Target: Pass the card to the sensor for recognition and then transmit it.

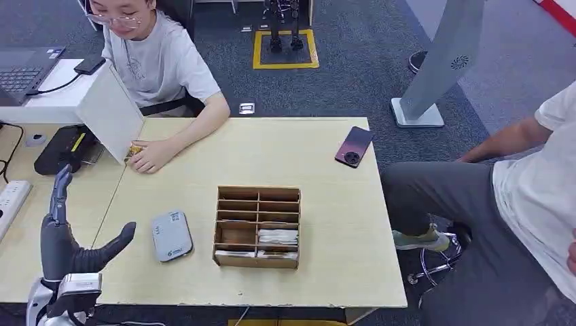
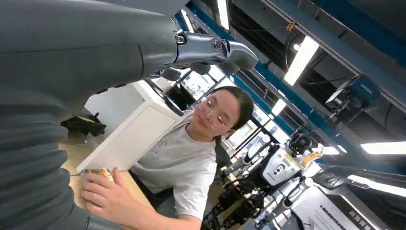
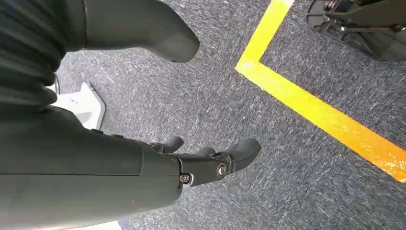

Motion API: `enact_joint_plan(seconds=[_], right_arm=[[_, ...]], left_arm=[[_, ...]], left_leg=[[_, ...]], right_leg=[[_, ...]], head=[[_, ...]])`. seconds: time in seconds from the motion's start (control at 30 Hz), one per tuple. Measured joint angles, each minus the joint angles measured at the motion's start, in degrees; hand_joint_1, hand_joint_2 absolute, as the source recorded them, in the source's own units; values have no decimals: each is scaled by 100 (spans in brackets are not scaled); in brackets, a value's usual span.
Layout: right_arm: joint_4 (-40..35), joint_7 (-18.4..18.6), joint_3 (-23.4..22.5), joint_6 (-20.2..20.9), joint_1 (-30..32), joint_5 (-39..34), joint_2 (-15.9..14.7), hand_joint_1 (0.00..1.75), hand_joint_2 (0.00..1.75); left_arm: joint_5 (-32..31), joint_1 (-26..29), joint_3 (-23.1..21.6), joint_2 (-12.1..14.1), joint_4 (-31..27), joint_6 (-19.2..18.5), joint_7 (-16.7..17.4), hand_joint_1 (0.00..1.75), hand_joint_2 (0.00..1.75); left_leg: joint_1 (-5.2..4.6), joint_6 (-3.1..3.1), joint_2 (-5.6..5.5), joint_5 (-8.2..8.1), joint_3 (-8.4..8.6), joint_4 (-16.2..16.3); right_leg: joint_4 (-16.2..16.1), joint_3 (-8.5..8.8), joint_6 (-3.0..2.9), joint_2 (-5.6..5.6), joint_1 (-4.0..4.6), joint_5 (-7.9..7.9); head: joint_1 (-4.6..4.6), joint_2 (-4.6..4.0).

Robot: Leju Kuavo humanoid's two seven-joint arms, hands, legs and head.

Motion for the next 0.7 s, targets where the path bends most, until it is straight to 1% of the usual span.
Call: enact_joint_plan(seconds=[0.57,0.7], right_arm=[[2,0,-2,0,-2,0,-2,0,175],[2,0,-2,0,-2,-15,-2,0,175]], left_arm=[[15,23,-37,2,-129,-4,0,0,175],[52,23,-37,2,-129,-61,-9,0,175]], left_leg=[[0,0,-1,0,-1,0],[0,0,-1,0,0,0]], right_leg=[[0,1,0,0,0,0],[0,1,0,0,0,0]], head=[[0,0],[0,0]])
